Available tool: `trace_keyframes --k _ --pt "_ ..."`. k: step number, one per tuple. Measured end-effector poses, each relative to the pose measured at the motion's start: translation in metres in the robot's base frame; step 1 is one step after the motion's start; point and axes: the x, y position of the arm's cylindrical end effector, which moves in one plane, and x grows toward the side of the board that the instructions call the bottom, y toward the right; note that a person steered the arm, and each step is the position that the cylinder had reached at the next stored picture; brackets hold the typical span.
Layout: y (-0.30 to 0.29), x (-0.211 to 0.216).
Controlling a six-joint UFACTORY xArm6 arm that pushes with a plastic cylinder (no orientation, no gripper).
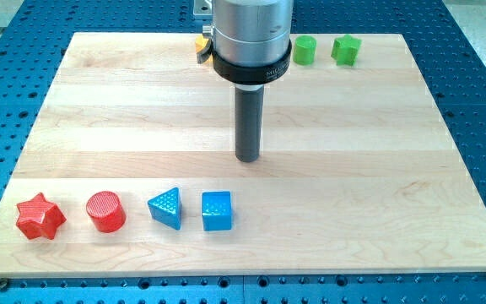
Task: Move your arm to the bottom right of the green star
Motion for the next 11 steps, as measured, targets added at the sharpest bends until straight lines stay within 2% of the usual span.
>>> trace_keyframes --k 2,3,4,6,7,8,9,10,11 --pt "-0.001 0.004" --pt "0.017 0.006" --pt "0.073 -0.015" --pt "0.076 -0.019" --pt "0.101 -0.031" --pt "0.16 -0.057" --pt "0.188 -0.088" --pt "0.204 -0.141" --pt "0.223 -0.165"
